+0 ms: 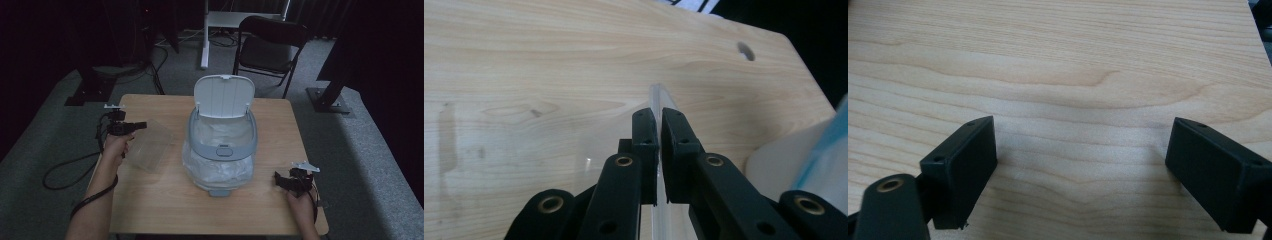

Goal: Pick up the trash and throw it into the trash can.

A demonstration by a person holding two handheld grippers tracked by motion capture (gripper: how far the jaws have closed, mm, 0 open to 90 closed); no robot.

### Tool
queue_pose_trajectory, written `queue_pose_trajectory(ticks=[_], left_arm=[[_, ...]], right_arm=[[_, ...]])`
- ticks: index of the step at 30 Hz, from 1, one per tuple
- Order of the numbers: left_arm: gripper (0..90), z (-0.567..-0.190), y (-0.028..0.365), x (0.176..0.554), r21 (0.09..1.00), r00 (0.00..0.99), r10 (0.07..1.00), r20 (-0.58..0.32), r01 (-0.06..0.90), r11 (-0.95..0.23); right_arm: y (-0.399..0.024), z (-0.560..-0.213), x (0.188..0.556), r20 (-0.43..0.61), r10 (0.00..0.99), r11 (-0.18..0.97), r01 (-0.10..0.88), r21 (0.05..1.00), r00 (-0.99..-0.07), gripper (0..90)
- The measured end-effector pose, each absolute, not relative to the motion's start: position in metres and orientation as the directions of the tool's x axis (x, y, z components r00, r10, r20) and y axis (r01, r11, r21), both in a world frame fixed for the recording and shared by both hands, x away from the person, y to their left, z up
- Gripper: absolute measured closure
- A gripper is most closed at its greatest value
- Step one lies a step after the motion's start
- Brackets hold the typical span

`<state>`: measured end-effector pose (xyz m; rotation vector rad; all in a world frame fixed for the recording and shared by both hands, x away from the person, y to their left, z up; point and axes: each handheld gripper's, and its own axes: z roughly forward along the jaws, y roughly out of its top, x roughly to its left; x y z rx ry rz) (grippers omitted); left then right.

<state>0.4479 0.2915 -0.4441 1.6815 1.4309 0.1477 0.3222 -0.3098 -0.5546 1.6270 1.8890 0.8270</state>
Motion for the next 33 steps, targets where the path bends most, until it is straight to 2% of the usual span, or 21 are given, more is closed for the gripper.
queue_pose_trajectory(ticks=[7, 18, 33], left_arm=[[88.1, -0.424, 0.287, 0.429, 0.731, 0.392, 0.799, -0.457, 0.677, 0.085], [88.2, -0.383, 0.278, 0.405, 0.814, 0.48, 0.765, -0.429, 0.572, 0.097], [88.1, -0.34, 0.274, 0.377, 0.877, 0.563, 0.72, -0.406, 0.463, 0.132]], right_arm=[[-0.31, -0.555, 0.322, 0.011, 0.988, 0.097, 0.678, 0.729, -0.153, 12.4], [-0.31, -0.555, 0.322, 0.011, 0.988, 0.097, 0.678, 0.729, -0.153, 12.4], [-0.31, -0.555, 0.322, 0.011, 0.988, 0.097, 0.678, 0.729, -0.153, 12.4]])
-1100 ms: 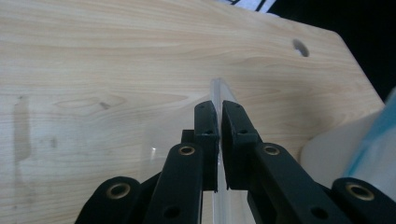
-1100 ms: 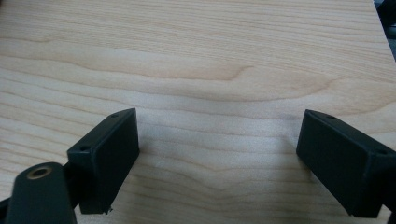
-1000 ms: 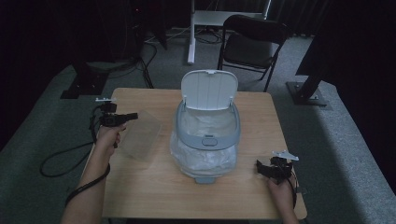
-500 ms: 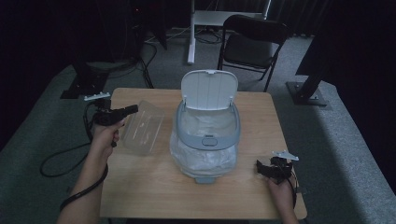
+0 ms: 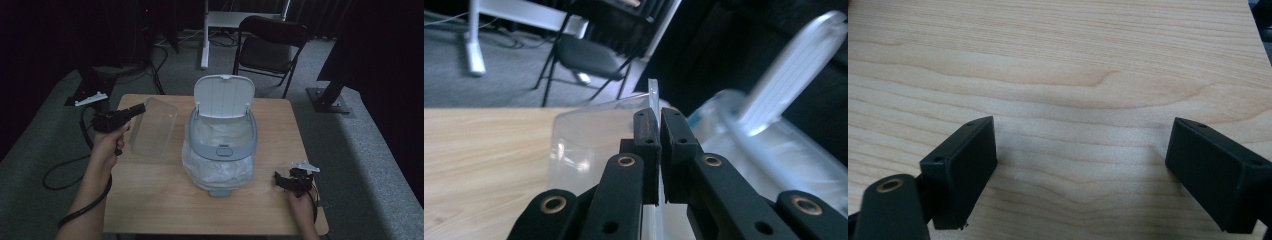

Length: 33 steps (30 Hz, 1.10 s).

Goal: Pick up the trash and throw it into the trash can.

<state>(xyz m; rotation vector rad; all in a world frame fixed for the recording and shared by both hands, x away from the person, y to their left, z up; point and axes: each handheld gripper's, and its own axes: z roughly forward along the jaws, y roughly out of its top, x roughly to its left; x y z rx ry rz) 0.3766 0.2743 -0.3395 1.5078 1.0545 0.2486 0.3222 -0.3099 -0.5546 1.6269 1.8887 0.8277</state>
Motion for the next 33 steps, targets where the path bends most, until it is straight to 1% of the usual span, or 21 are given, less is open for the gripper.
queue_pose_trajectory(ticks=[3, 5, 9, 11, 12, 13, 20, 24, 25, 33], left_arm=[[88.2, -0.336, 0.273, 0.374, 0.883, 0.564, 0.724, -0.397, 0.45, 0.134], [88.2, -0.32, 0.265, 0.362, 0.907, 0.611, 0.702, -0.365, 0.404, 0.12], [88.1, -0.306, 0.263, 0.354, 0.917, 0.639, 0.68, -0.359, 0.376, 0.131], [88.2, -0.302, 0.262, 0.352, 0.923, 0.636, 0.689, -0.348, 0.363, 0.13], [88.1, -0.295, 0.262, 0.348, 0.928, 0.655, 0.673, -0.344, 0.345, 0.138], [88.1, -0.292, 0.261, 0.346, 0.933, 0.655, 0.677, -0.336, 0.331, 0.142], [88.1, -0.269, 0.256, 0.335, 0.948, 0.708, 0.634, -0.311, 0.279, 0.154], [88.1, -0.258, 0.251, 0.328, 0.956, 0.721, 0.628, -0.291, 0.25, 0.156], [88.1, -0.251, 0.245, 0.324, 0.962, 0.738, 0.618, -0.271, 0.227, 0.15], [88.1, -0.224, 0.226, 0.315, 0.971, 0.798, 0.556, -0.233, 0.166, 0.17]], right_arm=[[-0.31, -0.555, 0.322, 0.011, 0.988, 0.097, 0.678, 0.729, -0.153, 12.4], [-0.31, -0.555, 0.322, 0.011, 0.988, 0.097, 0.678, 0.729, -0.153, 12.4], [-0.31, -0.555, 0.322, 0.011, 0.988, 0.097, 0.678, 0.729, -0.153, 12.4], [-0.31, -0.555, 0.322, 0.011, 0.988, 0.097, 0.678, 0.729, -0.153, 12.4], [-0.31, -0.555, 0.322, 0.011, 0.988, 0.097, 0.678, 0.729, -0.153, 12.4], [-0.31, -0.555, 0.322, 0.011, 0.988, 0.097, 0.678, 0.729, -0.153, 12.4], [-0.31, -0.555, 0.322, 0.011, 0.988, 0.098, 0.677, 0.729, -0.154, 12.3], [-0.31, -0.555, 0.322, 0.011, 0.988, 0.099, 0.677, 0.729, -0.156, 12.3], [-0.31, -0.555, 0.322, 0.011, 0.988, 0.099, 0.678, 0.729, -0.156, 12.3], [-0.31, -0.555, 0.322, 0.013, 0.988, 0.097, 0.678, 0.729, -0.155, 12.3]])
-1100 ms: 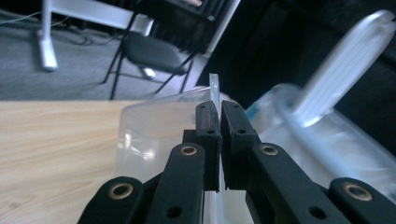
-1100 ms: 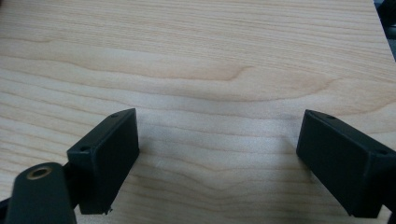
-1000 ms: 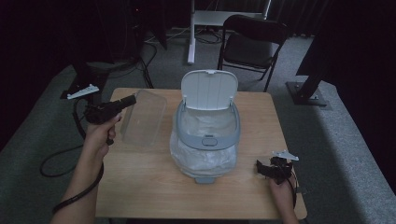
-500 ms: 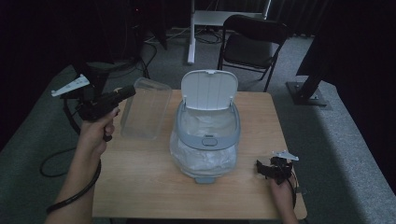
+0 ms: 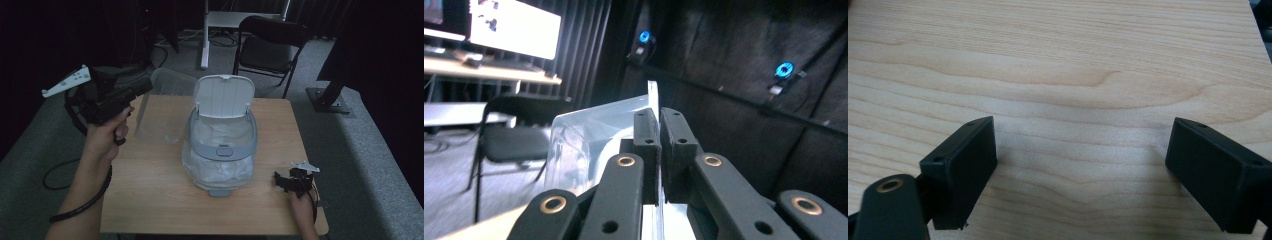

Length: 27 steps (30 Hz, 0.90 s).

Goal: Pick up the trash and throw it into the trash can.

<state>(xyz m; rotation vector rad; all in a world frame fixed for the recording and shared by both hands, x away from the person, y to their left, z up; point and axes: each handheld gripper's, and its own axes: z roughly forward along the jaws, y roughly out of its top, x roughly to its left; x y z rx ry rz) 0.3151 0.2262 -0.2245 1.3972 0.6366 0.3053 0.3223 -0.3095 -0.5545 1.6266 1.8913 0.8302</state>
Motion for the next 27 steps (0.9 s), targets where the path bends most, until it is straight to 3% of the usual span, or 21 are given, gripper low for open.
queue_pose_trajectory(ticks=[27], left_arm=[[88.0, -0.216, 0.128, 0.34, 0.971, 0.898, 0.38, -0.221, 0.168, 0.169]], right_arm=[[-0.309, -0.555, 0.322, 0.013, 0.988, 0.096, 0.678, 0.729, -0.154, 12.3]])
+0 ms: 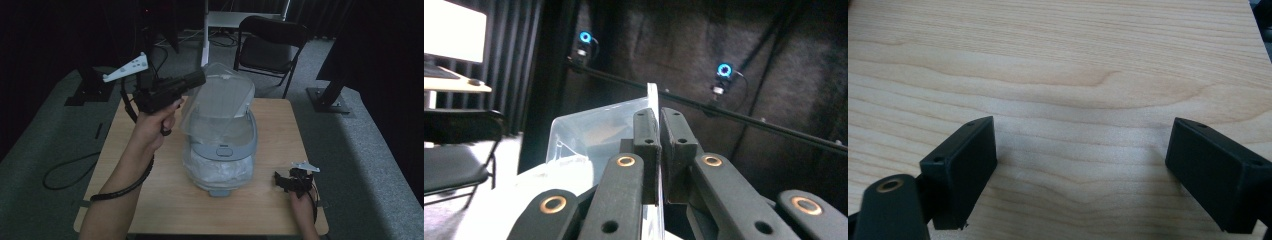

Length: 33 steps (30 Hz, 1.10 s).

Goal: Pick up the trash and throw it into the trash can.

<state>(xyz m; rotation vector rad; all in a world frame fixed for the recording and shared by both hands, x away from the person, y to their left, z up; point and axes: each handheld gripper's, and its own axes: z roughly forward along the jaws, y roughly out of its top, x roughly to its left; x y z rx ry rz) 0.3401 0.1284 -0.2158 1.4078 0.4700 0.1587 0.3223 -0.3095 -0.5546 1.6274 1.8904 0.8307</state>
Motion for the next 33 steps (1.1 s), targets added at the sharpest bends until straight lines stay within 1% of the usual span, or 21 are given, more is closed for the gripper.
queue_pose_trajectory(ticks=[8, 17, 28, 33], left_arm=[[88.1, -0.226, 0.106, 0.351, 0.971, 0.909, 0.349, -0.227, 0.182, 0.156], [88.0, -0.236, 0.09, 0.363, 0.97, 0.919, 0.32, -0.232, 0.194, 0.147], [88.0, -0.244, 0.086, 0.374, 0.972, 0.918, 0.327, -0.222, 0.181, 0.152], [87.9, -0.254, 0.084, 0.38, 0.975, 0.914, 0.344, -0.217, 0.181, 0.132]], right_arm=[[-0.31, -0.555, 0.322, 0.014, 0.988, 0.096, 0.678, 0.729, -0.154, 12.4], [-0.31, -0.555, 0.322, 0.018, 0.987, 0.096, 0.677, 0.73, -0.159, 12.4], [-0.311, -0.555, 0.321, 0.017, 0.987, 0.098, 0.676, 0.73, -0.162, 12.4], [-0.311, -0.555, 0.321, 0.018, 0.987, 0.097, 0.676, 0.73, -0.161, 12.4]])
